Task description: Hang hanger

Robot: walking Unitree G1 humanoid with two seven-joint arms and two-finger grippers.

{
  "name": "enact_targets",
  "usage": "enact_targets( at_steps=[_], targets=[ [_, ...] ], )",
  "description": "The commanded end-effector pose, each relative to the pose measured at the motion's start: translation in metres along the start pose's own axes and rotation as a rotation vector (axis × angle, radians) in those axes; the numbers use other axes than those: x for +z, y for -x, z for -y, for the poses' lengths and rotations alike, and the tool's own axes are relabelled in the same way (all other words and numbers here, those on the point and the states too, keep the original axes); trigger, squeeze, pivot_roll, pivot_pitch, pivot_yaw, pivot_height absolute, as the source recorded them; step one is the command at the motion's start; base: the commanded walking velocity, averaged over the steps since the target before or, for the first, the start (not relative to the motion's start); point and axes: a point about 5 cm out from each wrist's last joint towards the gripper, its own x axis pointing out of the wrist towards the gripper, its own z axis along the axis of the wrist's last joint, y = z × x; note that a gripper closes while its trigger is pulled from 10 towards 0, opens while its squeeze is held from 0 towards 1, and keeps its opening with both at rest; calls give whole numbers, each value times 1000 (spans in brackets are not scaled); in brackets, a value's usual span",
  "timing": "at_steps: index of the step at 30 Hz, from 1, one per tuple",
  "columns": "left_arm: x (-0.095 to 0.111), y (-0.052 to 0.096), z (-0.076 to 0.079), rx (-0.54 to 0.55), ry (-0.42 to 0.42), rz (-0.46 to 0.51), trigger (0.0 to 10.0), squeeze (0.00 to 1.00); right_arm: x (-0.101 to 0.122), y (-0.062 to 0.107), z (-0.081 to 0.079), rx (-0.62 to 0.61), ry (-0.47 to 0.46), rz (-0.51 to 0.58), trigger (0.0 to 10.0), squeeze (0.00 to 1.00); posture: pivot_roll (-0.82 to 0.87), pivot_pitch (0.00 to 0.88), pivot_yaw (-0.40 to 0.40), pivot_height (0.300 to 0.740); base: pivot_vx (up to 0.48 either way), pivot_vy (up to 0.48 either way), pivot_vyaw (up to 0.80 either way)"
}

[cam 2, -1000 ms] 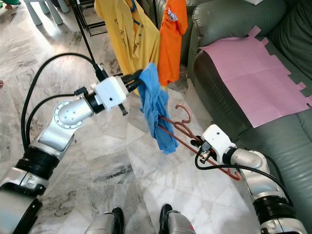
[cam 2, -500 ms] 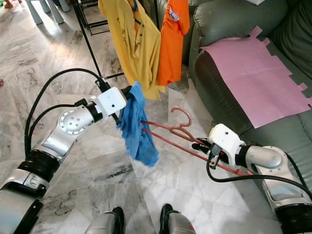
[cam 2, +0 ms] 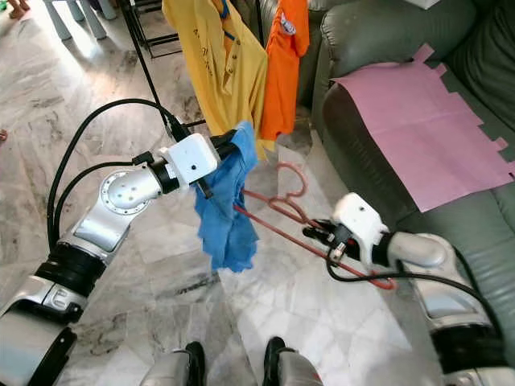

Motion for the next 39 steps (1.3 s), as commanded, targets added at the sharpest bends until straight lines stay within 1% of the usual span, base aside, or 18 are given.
enact_targets(
  at_steps=[1, 5, 6, 8, 9, 10, 12, 14, 16, 17, 20, 22, 23, 27, 30, 34, 35, 39],
  targets=[
    [11, 0, 3, -40, 14, 50, 10000, 0, -4, -4, 0, -21, -10, -1, 10000, 0, -45, 252, 33, 740, 0, 0, 0],
    [14, 4, 3, -47, 49, 54, 10000, 0, -7, -7, 1, -52, -20, -4, 10000, 0, -42, 254, 32, 740, 0, 0, 0],
    [15, 6, 1, -35, 94, 50, 10000, 0, -10, -10, 1, -67, -20, -8, 10000, 0, -41, 256, 33, 740, 0, 0, 0],
    [17, 8, -1, -25, 129, 55, 10000, 0, -11, -12, 1, -82, -19, -8, 10000, 0, -40, 258, 33, 740, 0, 0, 0],
    [20, 8, -3, -1, 187, 69, 10000, 0, -16, -14, -1, -84, -26, -20, 10000, 0, -39, 258, 32, 740, 0, 0, 0],
    [21, 9, -5, 12, 212, 70, 10000, 0, -18, -15, -3, -84, -27, -24, 10000, 0, -38, 259, 31, 740, 0, 0, 0],
    [23, 8, -12, 54, 252, 72, 10000, 0, -24, -18, -9, -76, -42, -46, 10000, 0, -37, 259, 29, 740, 0, 0, 0],
    [21, 8, -20, 100, 261, 56, 10000, 0, -28, -20, -15, -52, -42, -56, 10000, 0, -37, 259, 27, 740, 0, 0, 0],
    [15, 9, -30, 154, 227, 9, 10000, 0, -33, -19, -22, -16, -49, -68, 10000, 0, -37, 259, 27, 740, 0, 0, 0],
    [15, 9, -30, 154, 227, 9, 10000, 0, -33, -19, -22, -16, -49, -68, 10000, 0, -37, 259, 27, 740, 0, 0, 0],
    [1, 16, -39, 221, 205, -77, 10000, 0, -42, -11, -27, 1, -52, -91, 10000, 0, -49, 258, 26, 740, 0, 0, 0],
    [0, 17, -39, 224, 204, -89, 10000, 0, -45, -7, -25, -12, -47, -108, 10000, 0, -49, 258, 26, 740, 0, 0, 0],
    [2, 18, -38, 214, 219, -72, 10000, 0, -51, -2, -19, -62, -52, -140, 10000, 0, -54, 259, 26, 740, 0, 0, 0],
    [2, 16, -32, 201, 193, -84, 10000, 0, -64, 14, -2, -176, -73, -231, 10000, 0, -55, 260, 25, 740, 0, 0, 0],
    [0, 16, -30, 197, 182, -91, 10000, 0, -67, 21, 4, -207, -55, -255, 10000, 0, -55, 260, 25, 740, 0, 0, 0],
    [1, 15, -28, 176, 170, -84, 10000, 0, -62, 21, 6, -213, -52, -224, 10000, 0, -55, 260, 25, 740, 0, 0, 0],
    [3, 14, -23, 158, 157, -80, 10000, 0, -51, 18, 8, -212, -48, -168, 10000, 0, -55, 257, 24, 740, 0, 0, 0],
    [6, 9, -11, 105, 142, -66, 10000, 0, -34, 12, 9, -166, -15, -96, 10000, 0, -53, 256, 25, 740, 0, 0, 0]
  ],
)
